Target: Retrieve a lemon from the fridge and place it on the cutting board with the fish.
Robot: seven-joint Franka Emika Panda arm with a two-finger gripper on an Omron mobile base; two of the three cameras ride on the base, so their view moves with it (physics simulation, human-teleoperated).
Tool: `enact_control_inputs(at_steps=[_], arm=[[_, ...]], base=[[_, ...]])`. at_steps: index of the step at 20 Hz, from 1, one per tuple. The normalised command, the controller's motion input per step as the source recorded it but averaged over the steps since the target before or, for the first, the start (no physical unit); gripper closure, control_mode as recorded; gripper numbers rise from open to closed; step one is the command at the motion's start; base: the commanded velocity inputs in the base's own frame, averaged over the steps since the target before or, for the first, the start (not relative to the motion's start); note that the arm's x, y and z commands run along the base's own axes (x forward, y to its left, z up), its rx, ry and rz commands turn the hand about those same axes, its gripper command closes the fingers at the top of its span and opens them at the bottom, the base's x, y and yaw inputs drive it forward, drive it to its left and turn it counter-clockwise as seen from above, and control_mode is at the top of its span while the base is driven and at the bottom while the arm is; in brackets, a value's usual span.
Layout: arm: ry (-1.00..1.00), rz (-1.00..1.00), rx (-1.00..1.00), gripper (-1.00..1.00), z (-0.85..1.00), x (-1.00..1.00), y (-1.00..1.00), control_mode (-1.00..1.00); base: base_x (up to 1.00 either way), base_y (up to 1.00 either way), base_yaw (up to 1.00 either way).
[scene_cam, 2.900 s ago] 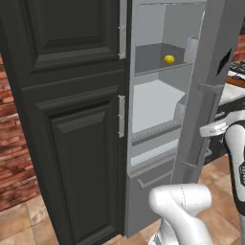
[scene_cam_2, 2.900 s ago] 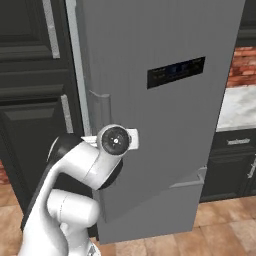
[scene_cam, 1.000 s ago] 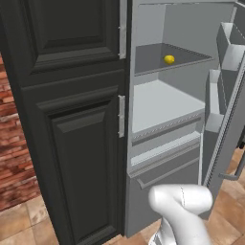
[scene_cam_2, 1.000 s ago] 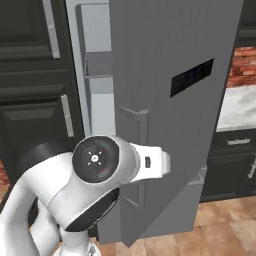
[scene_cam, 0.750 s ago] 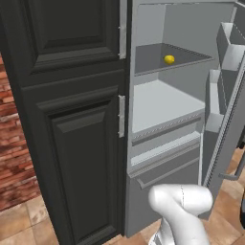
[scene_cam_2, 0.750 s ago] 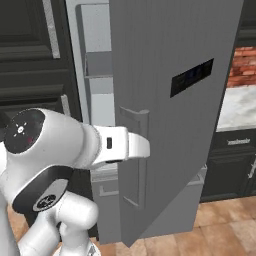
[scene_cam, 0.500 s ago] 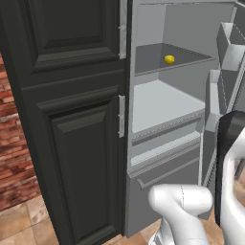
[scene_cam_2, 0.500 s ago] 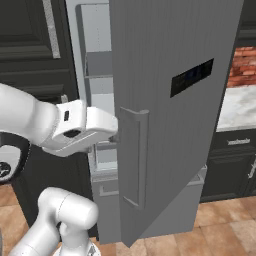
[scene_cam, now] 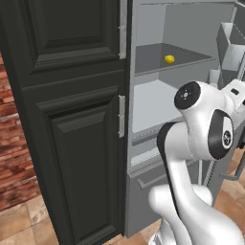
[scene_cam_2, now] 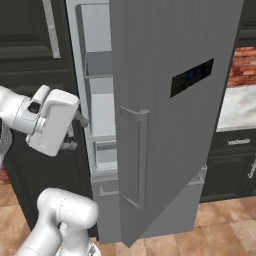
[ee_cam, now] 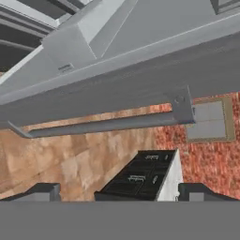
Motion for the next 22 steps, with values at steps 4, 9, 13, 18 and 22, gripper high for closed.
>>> enact_control_inputs(at_steps=[4, 9, 13, 18, 22], arm=[[0.12, -0.06, -0.27, -1.0, -0.12, 0.57, 0.43, -1.0], [0.15, -0.01, -0.03, -1.0, -0.12, 0.39, 0.01, -1.0], [0.1, 0.0, 0.0, -1.0, -0.15, 0.69, -0.08, -1.0], [0.04, 0.0, 0.0, -1.0, -0.11, 0.39, -0.3, -1.0], [0.0, 0.0, 0.0, -1.0, -0.09, 0.14, -0.32, -1.0]], base=[[0.0, 0.0, 0.0], [0.0, 0.0, 0.0], [0.0, 0.0, 0.0], [0.0, 0.0, 0.0], [0.0, 0.0, 0.0]])
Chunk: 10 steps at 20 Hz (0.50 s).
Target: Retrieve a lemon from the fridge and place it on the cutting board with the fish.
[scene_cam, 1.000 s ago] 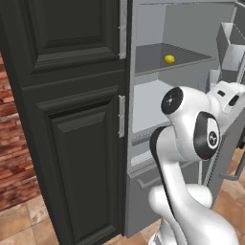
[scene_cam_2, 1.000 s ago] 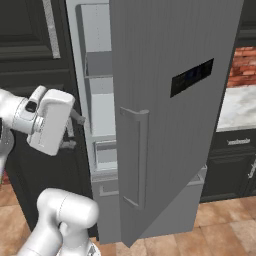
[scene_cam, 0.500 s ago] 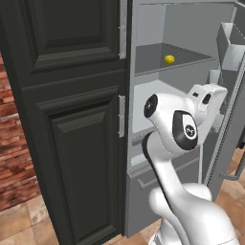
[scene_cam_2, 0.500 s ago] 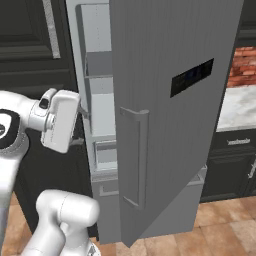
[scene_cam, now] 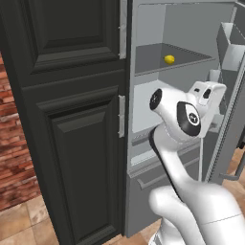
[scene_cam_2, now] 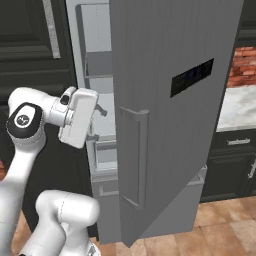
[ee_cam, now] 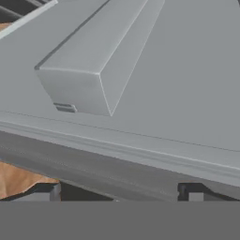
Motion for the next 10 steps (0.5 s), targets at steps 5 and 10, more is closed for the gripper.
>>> enact_control_inputs(at_steps=[5, 10], arm=[[0.0, 0.0, 0.0, -1.0, -0.17, 0.0, -0.38, -1.0], [0.0, 0.0, 0.0, -1.0, -0.25, -0.02, -0.65, -1.0]], base=[[0.0, 0.0, 0.0], [0.0, 0.0, 0.0]])
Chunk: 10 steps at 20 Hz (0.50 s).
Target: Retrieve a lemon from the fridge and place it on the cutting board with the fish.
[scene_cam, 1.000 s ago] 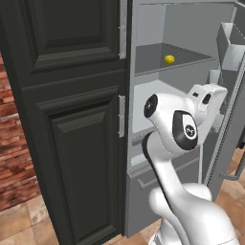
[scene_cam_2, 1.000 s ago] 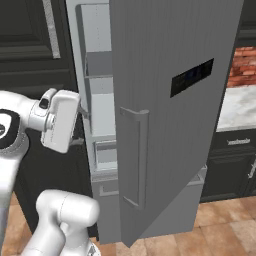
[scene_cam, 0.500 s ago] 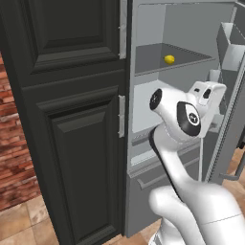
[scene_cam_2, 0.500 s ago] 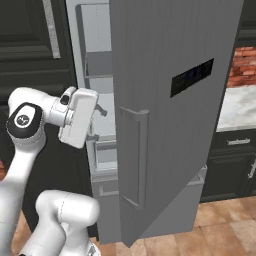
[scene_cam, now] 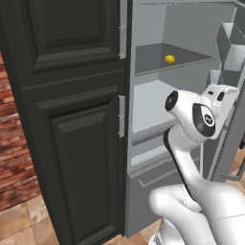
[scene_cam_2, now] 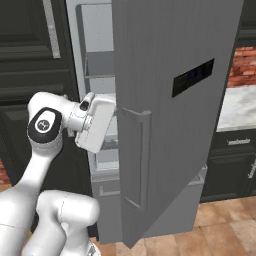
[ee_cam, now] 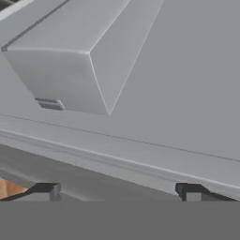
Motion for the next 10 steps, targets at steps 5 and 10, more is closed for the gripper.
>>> enact_control_inputs(at_steps=[5, 10], arm=[[0.0, 0.0, 0.0, -1.0, -0.05, -0.17, -0.84, -1.0], [-0.01, 0.0, 0.03, -1.0, 0.0, -0.17, -1.0, -1.0]], base=[[0.0, 0.0, 0.0], [0.0, 0.0, 0.0]])
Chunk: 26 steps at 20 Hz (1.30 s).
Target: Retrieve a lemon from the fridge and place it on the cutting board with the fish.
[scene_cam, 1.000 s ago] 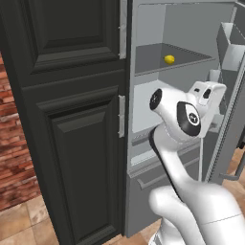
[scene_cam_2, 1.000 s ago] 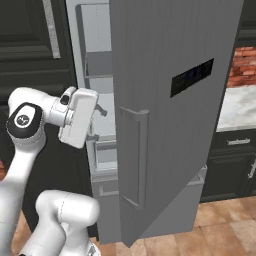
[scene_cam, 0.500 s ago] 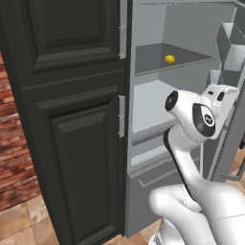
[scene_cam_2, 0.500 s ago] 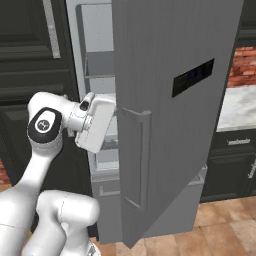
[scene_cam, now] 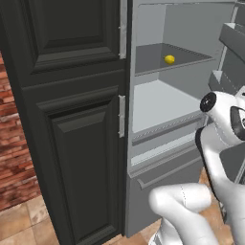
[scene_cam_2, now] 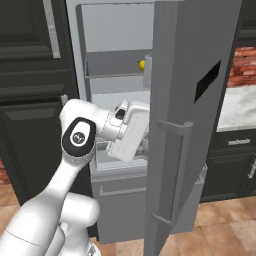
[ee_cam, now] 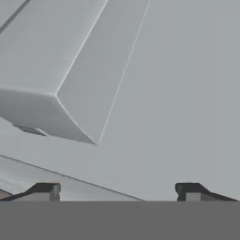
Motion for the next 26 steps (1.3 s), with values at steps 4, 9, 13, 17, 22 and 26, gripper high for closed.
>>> enact_control_inputs(at_steps=[4, 9, 13, 17, 22, 26], arm=[[-0.07, 0.03, 0.1, -1.0, 0.0, -0.2, -1.0, -1.0], [-0.11, 0.08, 0.21, -1.0, 0.0, -0.02, -1.0, -1.0], [-0.09, 0.06, 0.2, -1.0, 0.03, 0.13, -1.0, -1.0], [-0.01, -0.01, 0.01, -1.0, 0.61, -0.24, -0.45, -1.0], [-0.03, -0.01, -0.01, -1.0, 0.14, -0.32, 0.79, -1.0], [-0.08, -0.02, 0.0, -1.0, 0.0, -0.08, 1.0, -1.0]], base=[[0.0, 0.0, 0.0], [0.0, 0.0, 0.0], [0.0, 0.0, 0.0], [0.0, 0.0, 0.0], [0.0, 0.0, 0.0], [0.0, 0.0, 0.0]])
